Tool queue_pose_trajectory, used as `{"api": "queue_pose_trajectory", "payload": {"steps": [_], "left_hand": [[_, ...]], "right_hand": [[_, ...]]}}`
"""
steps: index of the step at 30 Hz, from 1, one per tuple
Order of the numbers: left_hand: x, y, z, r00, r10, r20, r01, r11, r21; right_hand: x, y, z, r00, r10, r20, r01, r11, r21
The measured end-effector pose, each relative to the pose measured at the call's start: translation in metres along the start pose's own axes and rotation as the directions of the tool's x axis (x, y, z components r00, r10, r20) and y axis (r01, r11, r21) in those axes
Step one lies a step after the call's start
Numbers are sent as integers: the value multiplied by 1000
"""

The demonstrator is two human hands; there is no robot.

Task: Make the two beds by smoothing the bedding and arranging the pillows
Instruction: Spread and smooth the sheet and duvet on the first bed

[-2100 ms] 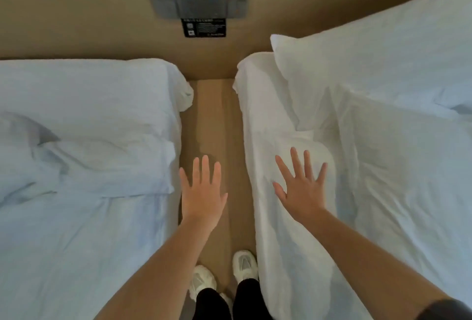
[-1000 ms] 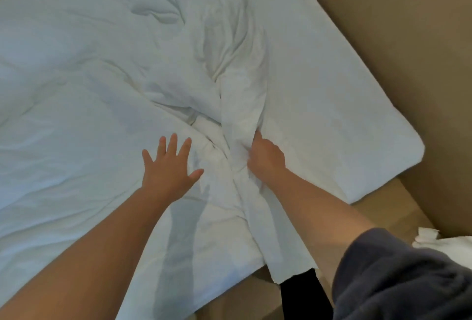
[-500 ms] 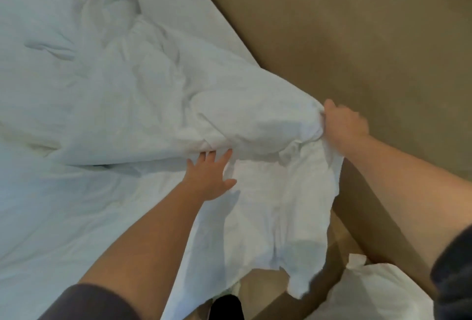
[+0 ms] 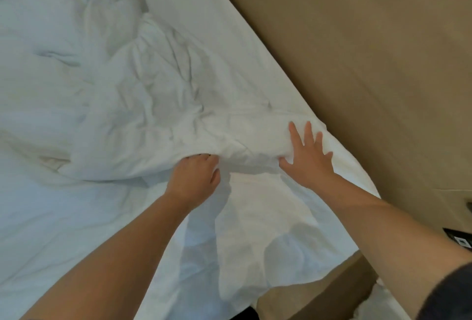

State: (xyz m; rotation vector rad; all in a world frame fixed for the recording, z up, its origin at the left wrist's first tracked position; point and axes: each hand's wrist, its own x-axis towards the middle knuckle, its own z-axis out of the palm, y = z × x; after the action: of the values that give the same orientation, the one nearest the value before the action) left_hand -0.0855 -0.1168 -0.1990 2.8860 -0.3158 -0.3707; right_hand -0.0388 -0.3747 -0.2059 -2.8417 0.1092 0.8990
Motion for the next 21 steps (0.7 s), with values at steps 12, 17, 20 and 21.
{"api": "queue_pose_trajectory", "payload": {"steps": [12, 17, 20, 21], "left_hand": [[80, -160, -97, 718, -694, 48, 691, 703, -171], [118, -206, -58, 703, -695, 151, 702, 646, -300], [142, -236, -31, 716, -682, 148, 689, 656, -309], [149, -247, -21, 722, -676, 148, 682, 658, -318]], "right_hand": [[52, -156, -53, 944, -284, 167, 278, 959, 64], [109, -188, -55, 953, -264, 151, 262, 964, 35], [162, -210, -54, 971, -203, 125, 200, 979, 38], [181, -220, -53, 980, -168, 110, 161, 984, 73]]}}
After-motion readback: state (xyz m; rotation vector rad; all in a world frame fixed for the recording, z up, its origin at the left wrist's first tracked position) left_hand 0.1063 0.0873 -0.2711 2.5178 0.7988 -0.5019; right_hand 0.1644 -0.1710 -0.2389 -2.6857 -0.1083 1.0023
